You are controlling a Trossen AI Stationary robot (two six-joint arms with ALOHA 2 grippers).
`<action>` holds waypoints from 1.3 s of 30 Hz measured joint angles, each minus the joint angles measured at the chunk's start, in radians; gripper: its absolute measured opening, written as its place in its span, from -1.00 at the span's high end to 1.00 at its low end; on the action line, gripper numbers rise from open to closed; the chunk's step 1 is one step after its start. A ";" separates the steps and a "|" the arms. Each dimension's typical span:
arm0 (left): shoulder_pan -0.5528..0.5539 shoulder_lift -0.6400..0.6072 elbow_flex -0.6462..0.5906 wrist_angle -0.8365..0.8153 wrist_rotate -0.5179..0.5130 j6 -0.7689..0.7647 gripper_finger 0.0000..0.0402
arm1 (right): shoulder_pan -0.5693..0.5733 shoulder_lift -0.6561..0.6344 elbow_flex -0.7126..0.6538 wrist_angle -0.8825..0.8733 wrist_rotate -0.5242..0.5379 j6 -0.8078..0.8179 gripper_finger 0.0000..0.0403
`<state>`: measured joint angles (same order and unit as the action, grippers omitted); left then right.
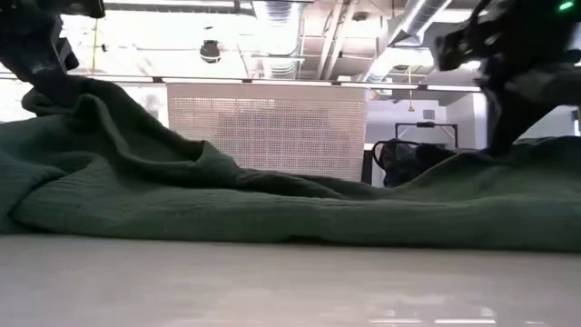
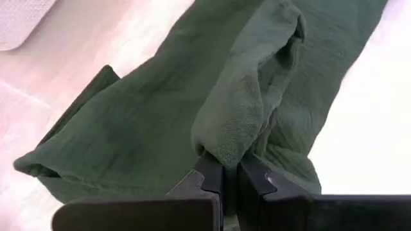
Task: Fold laundry
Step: Fold the green polo
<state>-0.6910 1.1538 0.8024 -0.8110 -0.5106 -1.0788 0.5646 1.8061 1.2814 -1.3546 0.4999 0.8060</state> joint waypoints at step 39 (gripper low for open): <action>-0.209 -0.022 -0.058 0.158 0.186 -0.189 0.15 | 0.252 -0.059 -0.082 0.704 0.225 0.079 0.34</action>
<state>-0.9005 1.1319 0.7441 -0.6527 -0.3251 -1.2677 0.8167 1.7473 1.1992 -0.6504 0.7247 0.8847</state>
